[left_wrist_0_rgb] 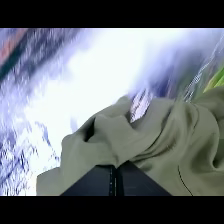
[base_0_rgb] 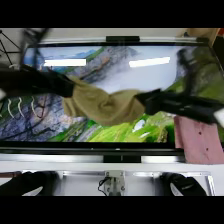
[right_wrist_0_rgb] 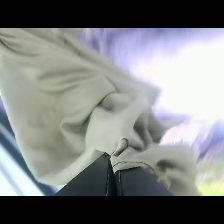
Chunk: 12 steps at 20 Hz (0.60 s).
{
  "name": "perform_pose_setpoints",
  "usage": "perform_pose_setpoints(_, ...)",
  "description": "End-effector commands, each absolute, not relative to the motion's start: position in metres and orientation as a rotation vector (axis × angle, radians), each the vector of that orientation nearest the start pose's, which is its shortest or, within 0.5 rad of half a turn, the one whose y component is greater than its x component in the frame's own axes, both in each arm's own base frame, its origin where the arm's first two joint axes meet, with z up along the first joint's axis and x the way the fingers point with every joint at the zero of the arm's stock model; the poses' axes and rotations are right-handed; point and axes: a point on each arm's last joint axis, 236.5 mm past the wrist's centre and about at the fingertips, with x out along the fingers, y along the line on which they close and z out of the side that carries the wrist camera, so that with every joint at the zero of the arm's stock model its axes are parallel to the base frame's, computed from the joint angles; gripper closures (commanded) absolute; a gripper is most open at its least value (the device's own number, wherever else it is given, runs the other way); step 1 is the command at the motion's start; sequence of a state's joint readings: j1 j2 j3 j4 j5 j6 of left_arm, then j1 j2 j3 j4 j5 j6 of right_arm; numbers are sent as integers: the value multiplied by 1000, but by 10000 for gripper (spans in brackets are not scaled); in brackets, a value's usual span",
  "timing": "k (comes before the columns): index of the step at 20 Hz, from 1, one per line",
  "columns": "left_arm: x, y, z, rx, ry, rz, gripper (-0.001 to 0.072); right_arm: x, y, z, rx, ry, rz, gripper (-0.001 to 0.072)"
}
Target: Fold the shirts.
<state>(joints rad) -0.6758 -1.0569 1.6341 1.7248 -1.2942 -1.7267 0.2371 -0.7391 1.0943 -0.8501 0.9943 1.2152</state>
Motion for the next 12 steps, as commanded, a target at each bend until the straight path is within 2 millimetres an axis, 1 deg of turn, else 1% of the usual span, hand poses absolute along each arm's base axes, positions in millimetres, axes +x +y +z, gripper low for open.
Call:
perform_pose_setpoints(1,274,-204,395,93,407,-564,654,233,167,407,85,92,716,645)
perform_pose_setpoints(2,256,-203,416,74,355,-605,654,217,161,431,92,18,708,645)
perform_pose_setpoints(3,240,-201,428,62,322,-638,654,202,155,448,100,-34,694,645)
perform_pose_setpoints(4,229,-199,434,56,308,-661,655,194,148,454,112,-48,671,645)
perform_pose_setpoints(5,223,-195,431,57,324,-663,654,191,140,451,128,-29,637,645)
perform_pose_setpoints(6,223,-190,423,66,360,-648,654,192,134,438,132,32,604,645)
perform_pose_setpoints(7,225,-187,409,93,409,-624,655,196,127,412,117,141,563,645)
perform_pose_setpoints(8,230,-186,390,127,468,-599,655,202,120,379,88,280,519,645)
perform_pose_setpoints(9,237,-188,371,162,521,-574,654,206,111,338,55,452,474,645)
perform_pose_setpoints(10,245,-194,347,199,575,-558,654,208,106,300,24,613,450,645)
perform_pose_setpoints(11,254,-201,318,243,641,-542,654,209,103,262,2,769,439,645)
perform_pose_setpoints(12,263,-206,286,286,712,-522,654,213,104,228,-2,892,436,645)
